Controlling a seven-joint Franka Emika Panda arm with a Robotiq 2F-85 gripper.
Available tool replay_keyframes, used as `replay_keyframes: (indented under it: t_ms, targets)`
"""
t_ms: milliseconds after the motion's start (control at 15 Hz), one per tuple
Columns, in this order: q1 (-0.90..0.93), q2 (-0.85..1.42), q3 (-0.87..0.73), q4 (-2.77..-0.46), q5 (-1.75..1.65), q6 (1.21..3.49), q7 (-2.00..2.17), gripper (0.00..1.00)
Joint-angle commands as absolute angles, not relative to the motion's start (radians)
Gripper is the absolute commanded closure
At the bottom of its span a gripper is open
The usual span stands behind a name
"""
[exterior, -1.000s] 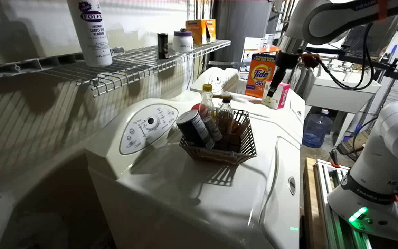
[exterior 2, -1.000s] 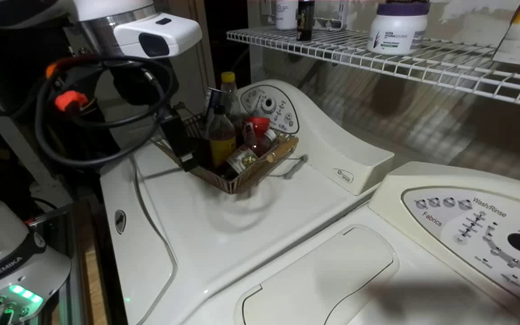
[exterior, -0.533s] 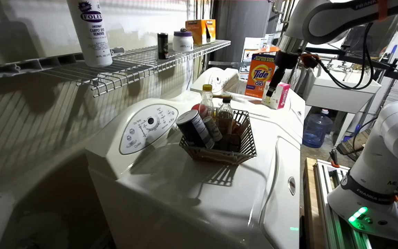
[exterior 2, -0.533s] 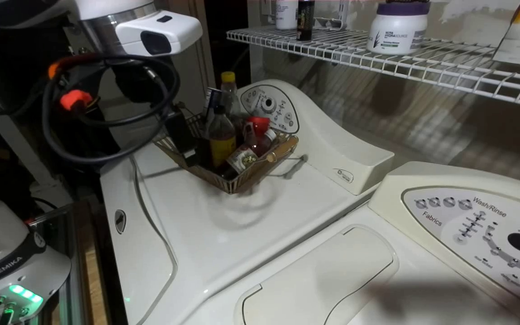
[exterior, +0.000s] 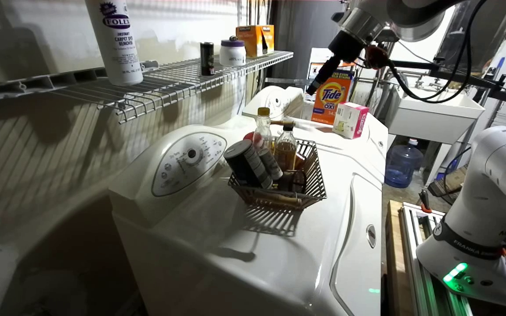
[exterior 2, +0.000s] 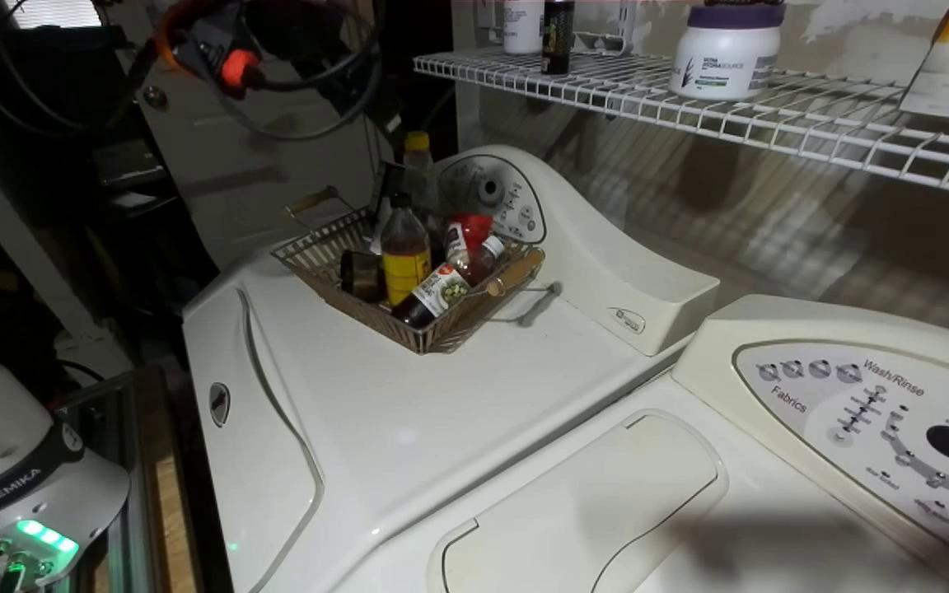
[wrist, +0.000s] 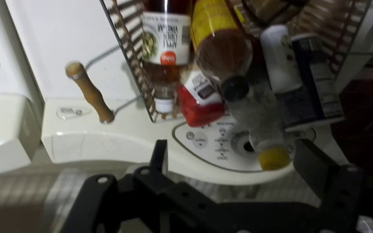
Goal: Put the black can from the bottom shelf in the basket.
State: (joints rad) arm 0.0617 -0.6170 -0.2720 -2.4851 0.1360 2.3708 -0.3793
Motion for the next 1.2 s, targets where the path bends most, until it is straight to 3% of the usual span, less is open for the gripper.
replay_keyframes:
  t_ms: [0, 600, 733, 800, 1133]
  targets:
    - [0.177, -0.564, -0.299, -2.383, 0.244, 2.473, -0.491, 0.00]
    - [0.556, -0.334, -0.466, -2.043, 0.658, 2.613, -0.983, 0.00]
    - [0.547, -0.264, -0.465, -1.961, 0.768, 2.542, -1.084, 0.00]
    - [0.445, -0.339, -0.369, -2.065, 0.727, 2.582, -1.021, 0.00]
    - [0.417, -0.258, -0.345, -1.984, 0.789, 2.550, -1.078, 0.00]
